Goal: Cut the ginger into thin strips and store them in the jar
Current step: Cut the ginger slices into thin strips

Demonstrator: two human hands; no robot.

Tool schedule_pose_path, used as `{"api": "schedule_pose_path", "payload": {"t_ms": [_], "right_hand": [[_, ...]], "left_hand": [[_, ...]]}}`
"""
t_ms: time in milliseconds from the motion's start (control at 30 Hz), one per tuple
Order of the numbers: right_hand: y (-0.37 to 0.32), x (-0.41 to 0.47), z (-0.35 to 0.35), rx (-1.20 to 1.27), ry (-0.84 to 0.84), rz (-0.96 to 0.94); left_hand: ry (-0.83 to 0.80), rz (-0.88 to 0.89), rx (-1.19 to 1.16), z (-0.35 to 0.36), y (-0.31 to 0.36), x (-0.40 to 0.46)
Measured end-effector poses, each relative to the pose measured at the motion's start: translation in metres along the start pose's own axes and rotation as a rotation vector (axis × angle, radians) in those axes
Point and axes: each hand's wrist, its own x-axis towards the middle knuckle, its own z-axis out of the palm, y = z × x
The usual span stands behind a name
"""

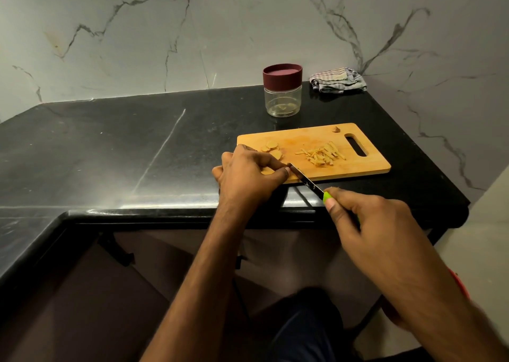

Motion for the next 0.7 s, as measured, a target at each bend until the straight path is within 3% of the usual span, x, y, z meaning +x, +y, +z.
{"api": "schedule_pose_path", "payload": {"t_ms": [300, 567, 700], "right_hand": [[-0.003, 0.012, 0.011, -0.007, -0.061, 0.000], [0.005, 0.002, 0.005, -0.138, 0.056, -0.019], [0.004, 0.004, 0.009, -0.065, 0.075, -0.011]], "left_hand": [[0.039, 0.004, -0.004, 0.003, 0.000, -0.002], [0.033, 0.021, -0.013, 0.002, -0.002, -0.001], [0.021, -0.007, -0.038, 0.001, 0.000, -0.002]]}}
